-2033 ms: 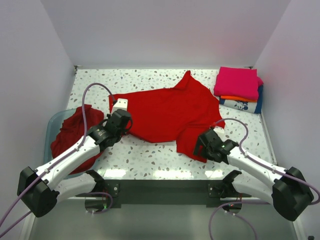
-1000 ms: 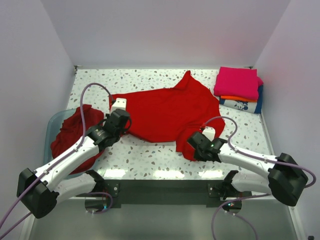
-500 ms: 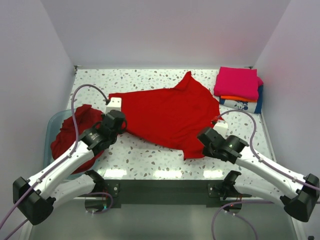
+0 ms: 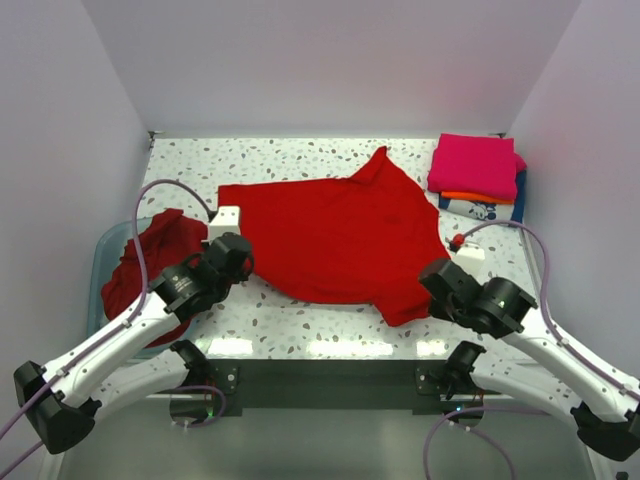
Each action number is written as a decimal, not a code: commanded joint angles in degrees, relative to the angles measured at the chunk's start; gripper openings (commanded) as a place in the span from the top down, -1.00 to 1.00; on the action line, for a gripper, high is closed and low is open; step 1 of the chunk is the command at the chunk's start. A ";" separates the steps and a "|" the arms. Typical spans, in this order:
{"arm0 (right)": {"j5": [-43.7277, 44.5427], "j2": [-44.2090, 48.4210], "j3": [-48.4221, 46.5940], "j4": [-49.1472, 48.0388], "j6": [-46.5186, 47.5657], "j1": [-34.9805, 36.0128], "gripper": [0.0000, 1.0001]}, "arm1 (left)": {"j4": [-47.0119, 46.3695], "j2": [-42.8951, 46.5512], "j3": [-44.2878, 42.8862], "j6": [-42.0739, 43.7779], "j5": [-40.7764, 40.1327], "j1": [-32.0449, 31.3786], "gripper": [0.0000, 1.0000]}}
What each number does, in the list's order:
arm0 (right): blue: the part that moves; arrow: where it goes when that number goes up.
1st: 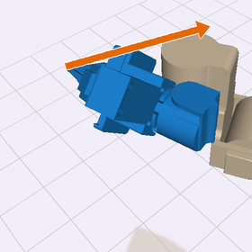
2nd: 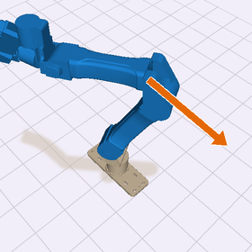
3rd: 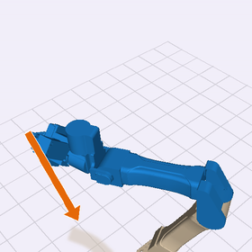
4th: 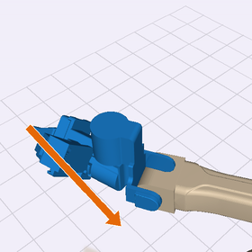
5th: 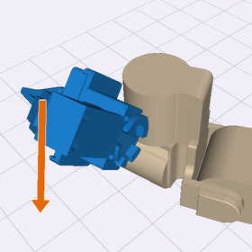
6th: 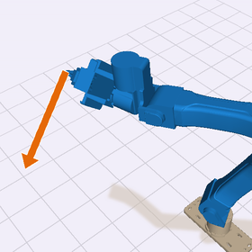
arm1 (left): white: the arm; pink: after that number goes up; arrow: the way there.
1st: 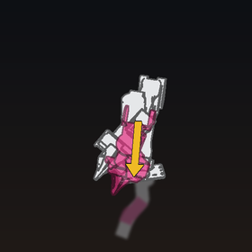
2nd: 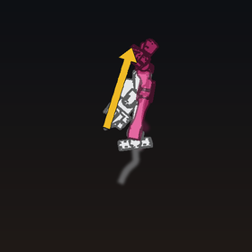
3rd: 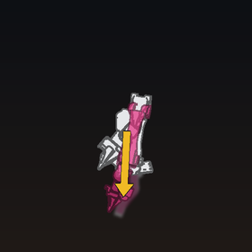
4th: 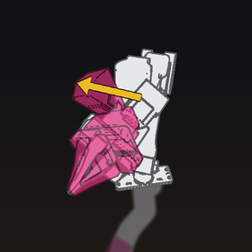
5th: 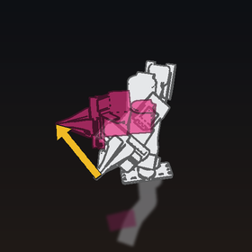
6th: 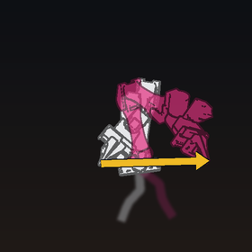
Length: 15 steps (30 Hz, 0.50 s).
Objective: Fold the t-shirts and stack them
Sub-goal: Flatten the tshirt out
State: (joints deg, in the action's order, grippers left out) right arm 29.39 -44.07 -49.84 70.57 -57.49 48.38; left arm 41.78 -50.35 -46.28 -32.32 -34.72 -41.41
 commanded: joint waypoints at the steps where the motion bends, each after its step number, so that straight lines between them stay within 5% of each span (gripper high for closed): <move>1: 3.22 2.94 -1.84 6.07 -2.00 0.31 1.00 | 3.74 0.51 -3.37 -5.55 -0.52 -2.27 1.00; 15: 5.86 -6.45 -6.13 -2.61 5.98 -0.30 0.95 | 3.49 -10.38 -5.48 -3.29 -0.88 -0.17 1.00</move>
State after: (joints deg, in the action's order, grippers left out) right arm 31.51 -47.35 -52.12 73.41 -54.83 48.36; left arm 46.78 -58.24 -49.60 -37.34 -35.14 -43.03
